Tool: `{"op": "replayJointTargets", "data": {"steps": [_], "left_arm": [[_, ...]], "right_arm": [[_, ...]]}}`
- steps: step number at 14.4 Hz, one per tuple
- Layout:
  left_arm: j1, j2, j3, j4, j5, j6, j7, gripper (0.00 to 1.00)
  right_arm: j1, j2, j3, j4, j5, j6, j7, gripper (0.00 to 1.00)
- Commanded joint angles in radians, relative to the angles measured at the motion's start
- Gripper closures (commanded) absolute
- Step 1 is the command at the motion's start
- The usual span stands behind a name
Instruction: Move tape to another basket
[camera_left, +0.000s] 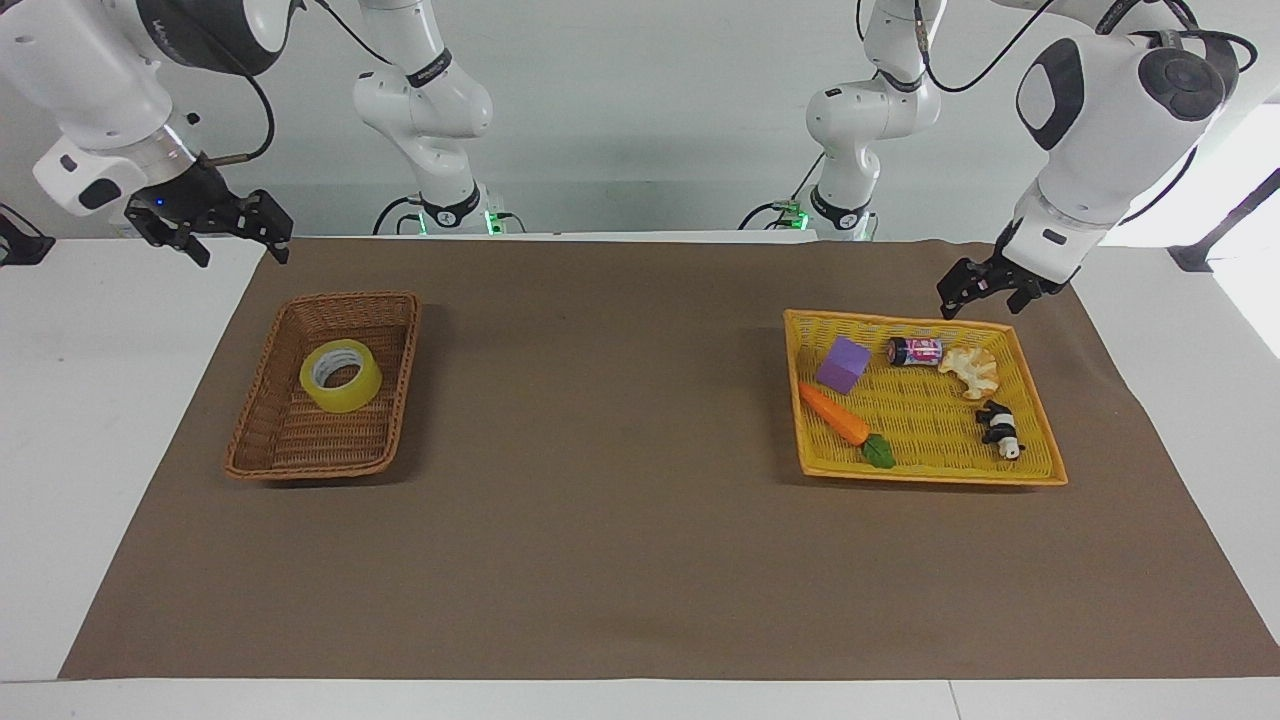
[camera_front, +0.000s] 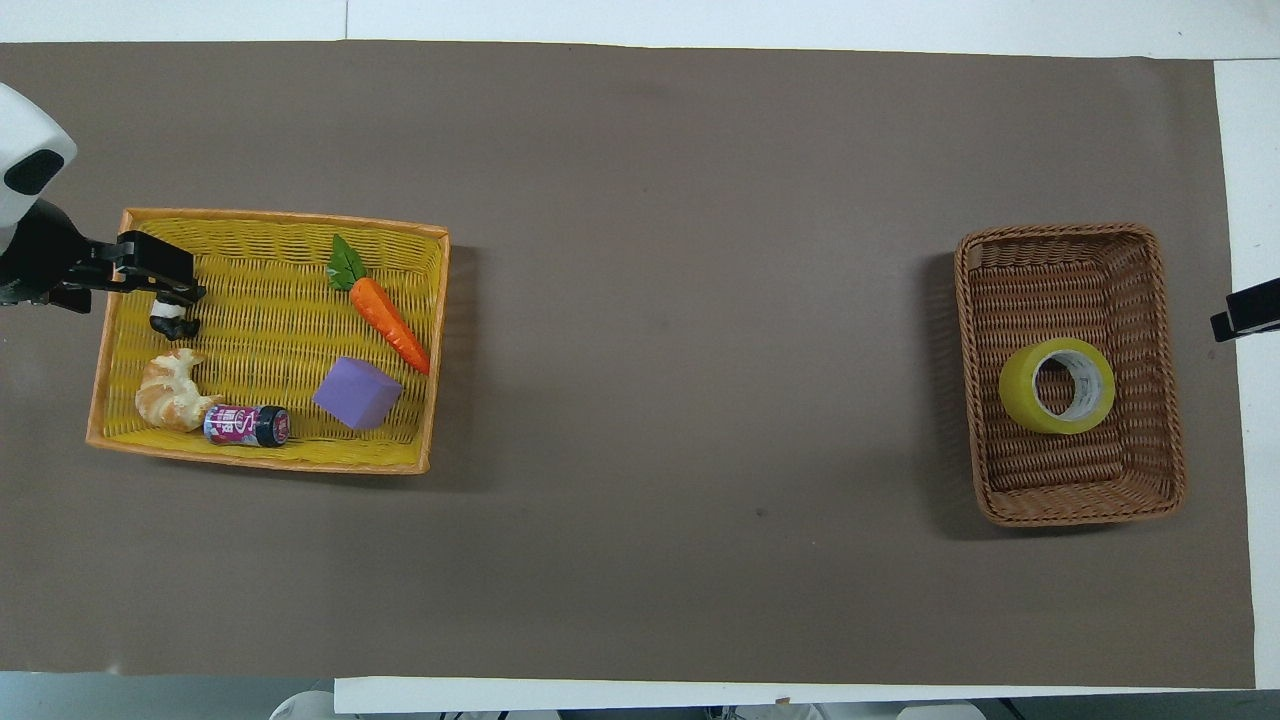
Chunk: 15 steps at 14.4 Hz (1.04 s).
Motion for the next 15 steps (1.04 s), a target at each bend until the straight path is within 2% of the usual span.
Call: {"op": "replayJointTargets", "data": {"steps": [1,15], "left_arm": [[0.005,-0.026,0.004,-0.023,0.016,-0.010,0.005,0.01],[0.005,-0.026,0.004,-0.025,0.016,-0.010,0.005,0.01]], "right_arm": [[0.067,0.022,-0.056,0.030,-0.015,-0.026,0.037,0.00],[0.065,0.027,-0.046,0.019,-0.010,-0.024,0.066,0.00]]}}
